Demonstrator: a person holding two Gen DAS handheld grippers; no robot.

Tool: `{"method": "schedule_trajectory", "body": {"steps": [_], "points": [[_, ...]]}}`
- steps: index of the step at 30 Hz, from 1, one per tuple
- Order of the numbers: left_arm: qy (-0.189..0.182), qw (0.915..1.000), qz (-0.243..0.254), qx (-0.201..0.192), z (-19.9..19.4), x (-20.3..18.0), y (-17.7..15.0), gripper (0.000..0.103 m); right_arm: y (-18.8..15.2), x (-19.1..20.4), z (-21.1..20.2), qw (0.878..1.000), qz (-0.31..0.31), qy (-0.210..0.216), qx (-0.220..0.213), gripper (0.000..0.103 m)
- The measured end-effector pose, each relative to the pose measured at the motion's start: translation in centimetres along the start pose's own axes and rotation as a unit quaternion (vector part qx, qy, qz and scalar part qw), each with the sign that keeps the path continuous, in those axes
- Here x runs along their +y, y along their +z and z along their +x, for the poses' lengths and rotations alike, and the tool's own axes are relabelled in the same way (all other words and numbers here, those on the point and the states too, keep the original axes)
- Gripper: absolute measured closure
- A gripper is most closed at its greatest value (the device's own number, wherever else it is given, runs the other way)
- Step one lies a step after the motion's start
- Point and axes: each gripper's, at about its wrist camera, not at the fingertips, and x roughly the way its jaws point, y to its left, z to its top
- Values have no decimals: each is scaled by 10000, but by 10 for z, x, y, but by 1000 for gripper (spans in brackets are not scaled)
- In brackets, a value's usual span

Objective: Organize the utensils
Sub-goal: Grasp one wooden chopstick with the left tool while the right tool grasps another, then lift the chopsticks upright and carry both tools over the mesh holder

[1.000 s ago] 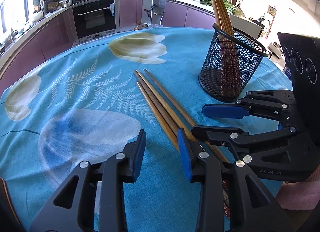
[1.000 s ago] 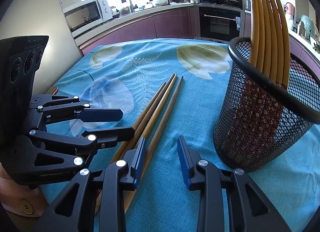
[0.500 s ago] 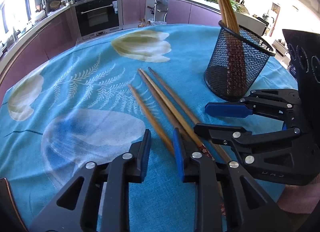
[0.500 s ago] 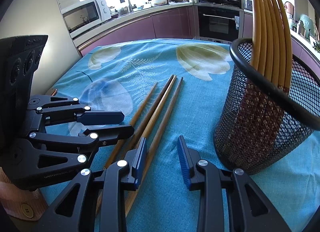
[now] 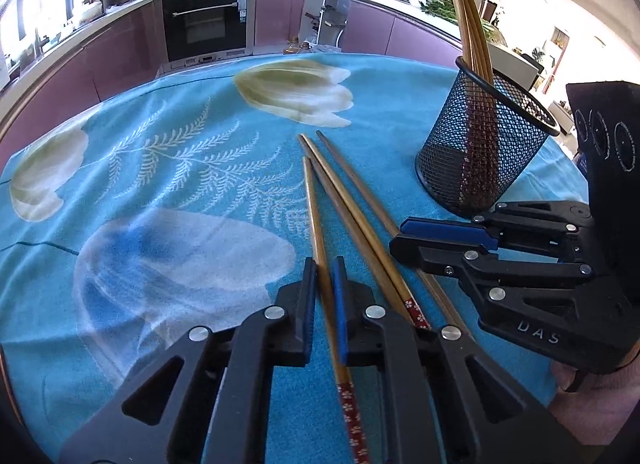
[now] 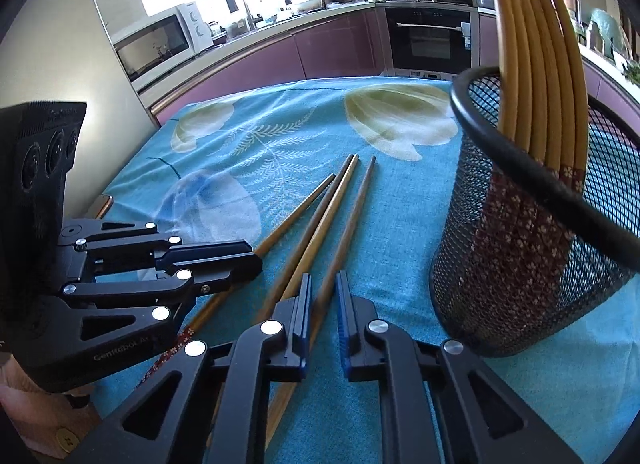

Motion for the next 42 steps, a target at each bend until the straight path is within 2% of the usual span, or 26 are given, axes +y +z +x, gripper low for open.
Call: {"method": "schedule_trajectory", "body": {"steps": [8, 17, 29, 33, 42], "points": [[-184, 9997, -108, -101, -9, 1, 0, 95, -3, -10, -12, 9994, 268, 86, -215, 97], [-322, 9994, 96, -19, -8, -8, -3, 95, -6, -3, -11, 9998, 17, 203, -9, 97], [-376, 9989, 220, 150, 3, -6, -1, 91, 1, 3, 1, 9996, -249, 58, 127, 94], [-397, 9989, 207, 165, 4, -7, 3, 95, 4, 3, 2, 9996, -271, 30, 95, 96], [-533, 9984, 148, -111, -15, -9, 8, 95, 6, -1, -19, 9995, -242, 124, -181, 97]]}}
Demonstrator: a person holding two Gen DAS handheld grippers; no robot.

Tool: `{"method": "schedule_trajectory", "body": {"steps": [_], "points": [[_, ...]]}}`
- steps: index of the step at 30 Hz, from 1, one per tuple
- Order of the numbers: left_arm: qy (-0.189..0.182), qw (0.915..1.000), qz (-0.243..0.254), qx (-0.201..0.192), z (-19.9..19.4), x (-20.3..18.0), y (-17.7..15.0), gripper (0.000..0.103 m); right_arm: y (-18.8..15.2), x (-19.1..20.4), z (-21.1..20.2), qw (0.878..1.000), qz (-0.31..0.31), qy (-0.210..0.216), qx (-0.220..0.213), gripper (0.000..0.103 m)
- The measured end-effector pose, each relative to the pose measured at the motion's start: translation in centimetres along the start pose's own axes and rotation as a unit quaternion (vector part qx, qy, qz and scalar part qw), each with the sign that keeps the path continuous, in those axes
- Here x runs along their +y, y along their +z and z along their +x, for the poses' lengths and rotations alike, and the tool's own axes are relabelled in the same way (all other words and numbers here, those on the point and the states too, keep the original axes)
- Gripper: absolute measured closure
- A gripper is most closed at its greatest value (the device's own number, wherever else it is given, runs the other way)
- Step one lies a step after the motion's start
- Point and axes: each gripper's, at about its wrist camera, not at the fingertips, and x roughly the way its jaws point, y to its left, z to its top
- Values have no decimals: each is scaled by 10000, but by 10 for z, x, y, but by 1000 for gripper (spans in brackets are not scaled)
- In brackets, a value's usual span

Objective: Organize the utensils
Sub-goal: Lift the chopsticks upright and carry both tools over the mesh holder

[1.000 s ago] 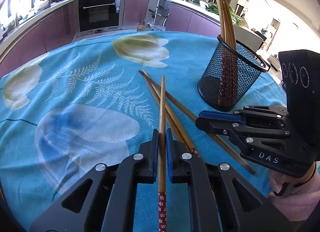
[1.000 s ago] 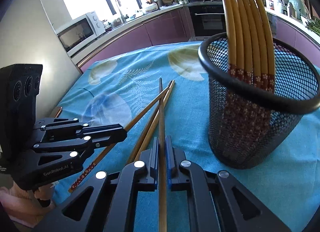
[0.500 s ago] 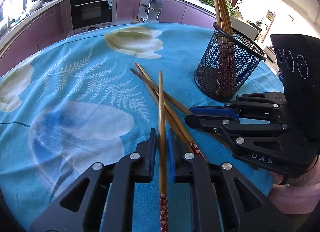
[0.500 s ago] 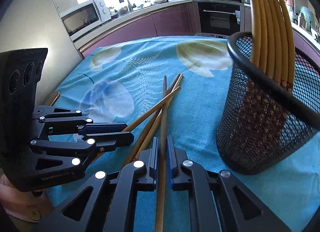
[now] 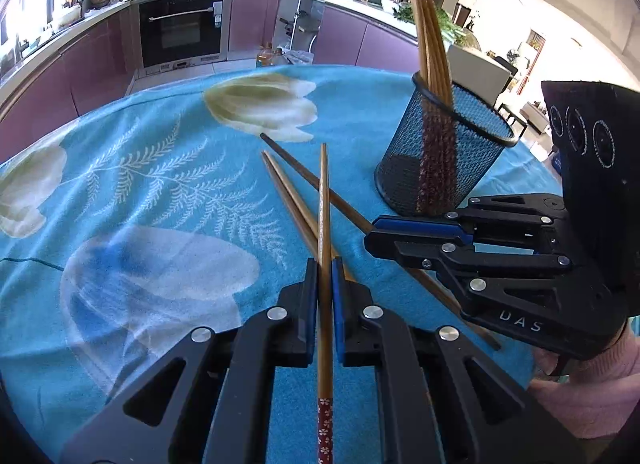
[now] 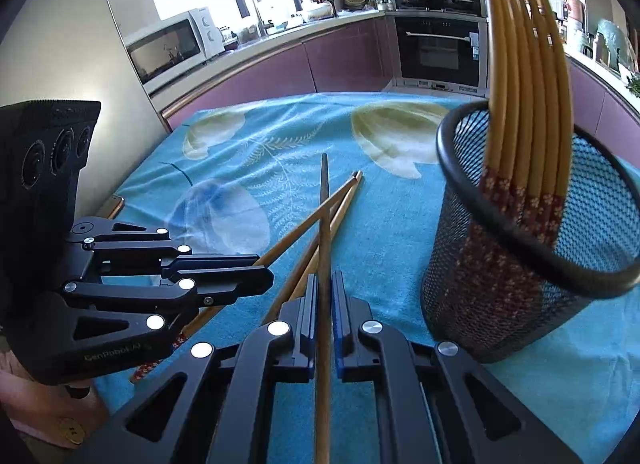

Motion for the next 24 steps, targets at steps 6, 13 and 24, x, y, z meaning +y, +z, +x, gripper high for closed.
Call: {"method": "schedule_trajectory", "body": {"steps": [6, 13, 24], "points": [[-156, 9996, -1, -255, -23, -3, 5, 96, 1, 1, -19, 9997, -26, 103, -229, 97], [-395, 9980, 5, -492, -45, -5, 9, 96, 2, -2, -45, 9985, -21, 108, -534, 97], [-687, 9942, 85, -824, -74, -17, 17, 96, 0, -12, -80, 9954, 125, 45, -950, 97]]}}
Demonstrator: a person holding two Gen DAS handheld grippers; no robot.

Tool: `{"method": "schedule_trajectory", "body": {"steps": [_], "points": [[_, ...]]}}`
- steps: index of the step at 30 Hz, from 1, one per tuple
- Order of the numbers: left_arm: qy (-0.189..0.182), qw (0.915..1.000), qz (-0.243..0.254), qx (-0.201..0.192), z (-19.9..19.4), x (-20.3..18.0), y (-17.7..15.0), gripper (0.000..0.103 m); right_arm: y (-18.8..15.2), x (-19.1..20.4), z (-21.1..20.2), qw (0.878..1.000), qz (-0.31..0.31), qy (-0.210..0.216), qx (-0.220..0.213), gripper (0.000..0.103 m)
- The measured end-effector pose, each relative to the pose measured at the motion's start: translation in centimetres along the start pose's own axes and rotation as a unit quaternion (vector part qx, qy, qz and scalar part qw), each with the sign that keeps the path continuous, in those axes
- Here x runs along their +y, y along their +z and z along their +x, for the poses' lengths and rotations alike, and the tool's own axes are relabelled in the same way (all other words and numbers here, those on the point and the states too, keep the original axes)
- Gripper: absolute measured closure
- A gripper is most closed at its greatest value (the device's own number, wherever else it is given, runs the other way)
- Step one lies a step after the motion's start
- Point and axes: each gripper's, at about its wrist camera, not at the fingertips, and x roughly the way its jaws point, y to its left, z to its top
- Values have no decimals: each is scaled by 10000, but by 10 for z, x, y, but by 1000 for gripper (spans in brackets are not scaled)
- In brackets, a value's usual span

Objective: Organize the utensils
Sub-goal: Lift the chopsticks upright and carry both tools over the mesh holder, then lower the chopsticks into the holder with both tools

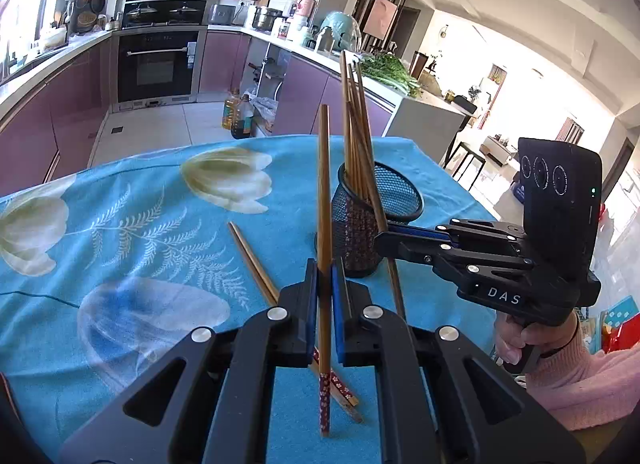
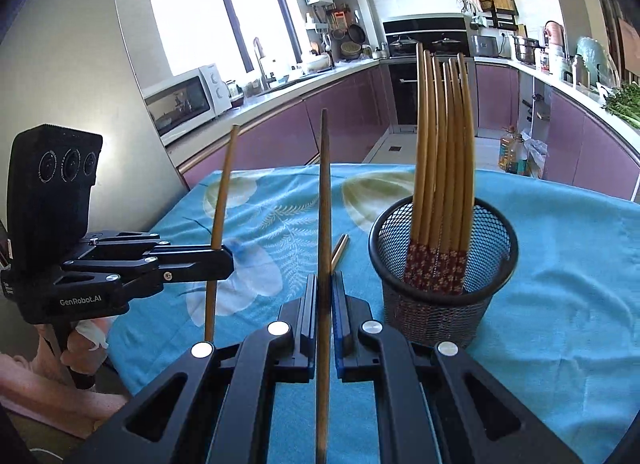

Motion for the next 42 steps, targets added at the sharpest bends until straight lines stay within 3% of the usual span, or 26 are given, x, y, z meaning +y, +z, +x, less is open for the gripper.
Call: {"method": "schedule_trajectory", "body": {"steps": [16, 42], "points": [[-312, 9985, 154, -417, -24, -16, 24, 96, 21, -14, -36, 9983, 46, -78, -571, 97], [-423, 9920, 484, -1086, -38, -48, 89, 96, 58, -22, -86, 9884, -334, -509, -1391, 97]]}}
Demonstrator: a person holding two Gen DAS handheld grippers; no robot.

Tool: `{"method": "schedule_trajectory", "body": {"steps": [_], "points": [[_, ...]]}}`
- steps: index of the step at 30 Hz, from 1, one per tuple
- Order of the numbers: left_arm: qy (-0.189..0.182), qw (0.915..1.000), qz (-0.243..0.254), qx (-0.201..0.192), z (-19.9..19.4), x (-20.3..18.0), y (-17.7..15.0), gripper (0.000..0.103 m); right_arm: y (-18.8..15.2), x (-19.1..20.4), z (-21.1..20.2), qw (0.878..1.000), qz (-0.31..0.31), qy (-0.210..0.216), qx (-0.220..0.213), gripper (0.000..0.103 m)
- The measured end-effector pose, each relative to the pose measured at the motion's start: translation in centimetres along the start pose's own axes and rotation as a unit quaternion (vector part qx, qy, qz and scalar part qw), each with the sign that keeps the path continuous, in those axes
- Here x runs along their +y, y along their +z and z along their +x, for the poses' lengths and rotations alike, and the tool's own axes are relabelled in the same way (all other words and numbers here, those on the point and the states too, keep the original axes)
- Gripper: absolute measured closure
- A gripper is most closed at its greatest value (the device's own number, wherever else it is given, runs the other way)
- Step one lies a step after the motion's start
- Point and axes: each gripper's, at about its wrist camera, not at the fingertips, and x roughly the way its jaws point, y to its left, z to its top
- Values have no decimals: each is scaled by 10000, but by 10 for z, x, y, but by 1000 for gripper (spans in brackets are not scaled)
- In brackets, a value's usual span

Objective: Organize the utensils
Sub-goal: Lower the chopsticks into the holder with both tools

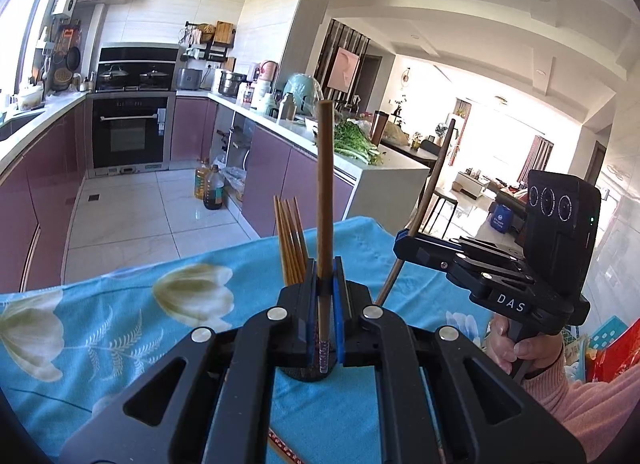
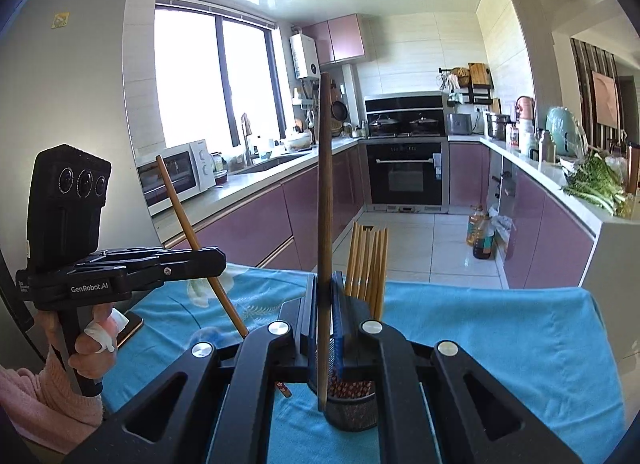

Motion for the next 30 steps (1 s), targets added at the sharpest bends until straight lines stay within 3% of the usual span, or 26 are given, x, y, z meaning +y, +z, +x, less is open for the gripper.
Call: {"method": "schedule_trajectory", "body": {"steps": [14, 30], "points": [[86, 9998, 182, -54, 23, -10, 19, 96, 14, -8, 9, 9996, -50, -218, -169, 97], [203, 9949, 384, 915, 70, -4, -7, 96, -17, -22, 50, 9962, 196, -280, 796, 97]]}}
